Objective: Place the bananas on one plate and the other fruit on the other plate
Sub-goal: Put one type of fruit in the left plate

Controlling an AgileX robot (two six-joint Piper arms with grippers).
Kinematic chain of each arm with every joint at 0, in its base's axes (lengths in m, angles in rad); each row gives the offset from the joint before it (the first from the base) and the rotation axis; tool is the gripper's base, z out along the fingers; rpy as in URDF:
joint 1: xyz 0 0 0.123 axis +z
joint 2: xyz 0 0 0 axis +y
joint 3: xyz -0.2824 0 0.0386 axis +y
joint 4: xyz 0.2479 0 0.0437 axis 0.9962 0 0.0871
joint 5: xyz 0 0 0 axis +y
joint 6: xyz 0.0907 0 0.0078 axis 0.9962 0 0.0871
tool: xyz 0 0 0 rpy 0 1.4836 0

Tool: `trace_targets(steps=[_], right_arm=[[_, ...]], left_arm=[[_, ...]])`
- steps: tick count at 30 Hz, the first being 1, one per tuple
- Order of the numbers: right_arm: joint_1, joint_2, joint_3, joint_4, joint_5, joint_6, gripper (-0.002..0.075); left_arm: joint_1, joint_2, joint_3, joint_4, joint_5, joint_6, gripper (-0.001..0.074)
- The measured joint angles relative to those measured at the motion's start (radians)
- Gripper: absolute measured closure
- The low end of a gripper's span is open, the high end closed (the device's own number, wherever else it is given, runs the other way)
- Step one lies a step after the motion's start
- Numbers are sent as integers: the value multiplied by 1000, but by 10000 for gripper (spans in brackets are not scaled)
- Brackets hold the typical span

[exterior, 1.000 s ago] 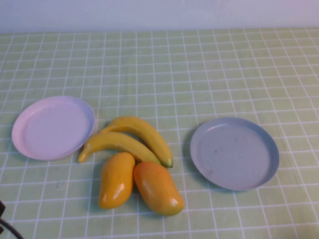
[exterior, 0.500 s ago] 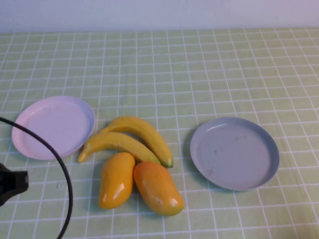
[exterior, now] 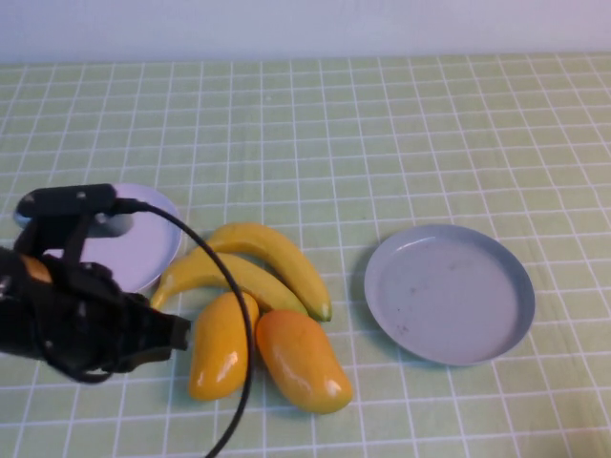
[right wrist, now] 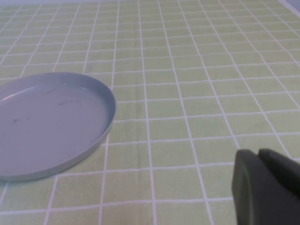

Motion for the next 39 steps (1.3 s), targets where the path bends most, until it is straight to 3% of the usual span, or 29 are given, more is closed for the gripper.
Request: trace_targets(steps=[10,14,17,22,25,39], right_arm=[[0,0,0,0,0,0,741],[0,0,0,0,0,0,741],[0,0,0,0,0,0,741],[0,0,0,0,0,0,741],[0,0,0,0,0,0,741],[0,0,0,0,0,0,741]], left_arm=[[-277,177,-182,189,57,-218,735],[-311,242,-249,226,146,-227,672],[-315,287,-273,252,167,-227,526],[-315,356,-280,330,163,-227,156],[-315,394,-281,368,147,-250,76],[-315,553,-282,434,76,-301,66]])
